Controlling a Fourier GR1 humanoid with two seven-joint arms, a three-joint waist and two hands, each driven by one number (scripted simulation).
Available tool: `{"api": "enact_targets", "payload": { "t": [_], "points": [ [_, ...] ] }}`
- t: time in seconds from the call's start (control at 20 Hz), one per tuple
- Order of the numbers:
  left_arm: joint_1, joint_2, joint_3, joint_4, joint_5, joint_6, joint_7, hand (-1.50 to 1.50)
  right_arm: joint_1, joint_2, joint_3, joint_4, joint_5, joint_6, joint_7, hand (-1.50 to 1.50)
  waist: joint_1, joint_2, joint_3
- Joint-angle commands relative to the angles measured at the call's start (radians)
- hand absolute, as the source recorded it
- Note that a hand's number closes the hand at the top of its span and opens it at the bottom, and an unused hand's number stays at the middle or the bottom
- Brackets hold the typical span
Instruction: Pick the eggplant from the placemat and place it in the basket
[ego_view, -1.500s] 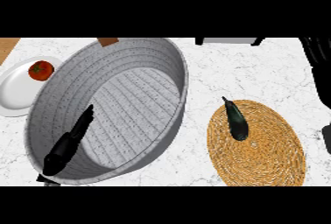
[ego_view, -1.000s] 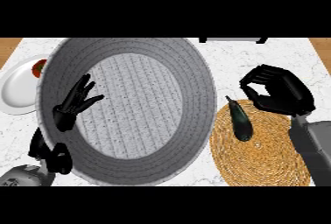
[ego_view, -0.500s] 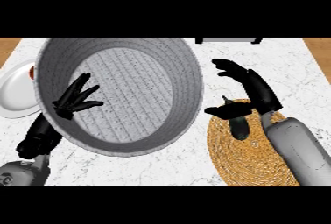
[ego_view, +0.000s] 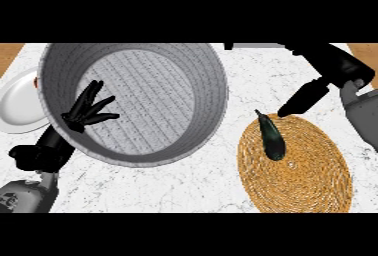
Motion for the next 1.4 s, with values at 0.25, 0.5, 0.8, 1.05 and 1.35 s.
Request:
{"api": "enact_targets", "payload": {
  "t": [0.25,0.5,0.8,1.05,1.35],
  "points": [
    [-0.010,-0.026,0.022,0.057,-0.037,0.014,-0.025,0.00,-0.138,-0.097,-0.080,0.078,-0.296,0.495,0.200,-1.50,-0.007,0.004,0.003],
    [-0.034,-0.035,0.045,0.022,-0.049,0.011,0.015,0.00,-0.102,-0.157,-0.162,0.051,-0.340,0.546,0.262,-1.50,-0.012,0.002,0.004],
    [0.008,-0.044,0.075,0.017,-0.052,-0.044,-0.001,0.00,-0.090,-0.130,-0.212,0.003,-0.339,0.556,0.306,-1.50,-0.004,0.003,0.004],
    [-0.042,-0.092,0.045,0.032,-0.118,-0.002,0.038,0.00,0.043,-0.048,-0.216,-0.020,-0.192,0.423,0.189,-1.50,-0.006,0.006,0.005],
    [-0.042,-0.109,0.072,0.047,-0.114,-0.037,0.023,0.00,0.161,0.052,-0.212,-0.093,-0.083,0.340,0.163,-1.50,-0.008,0.005,0.005]
  ]
}}
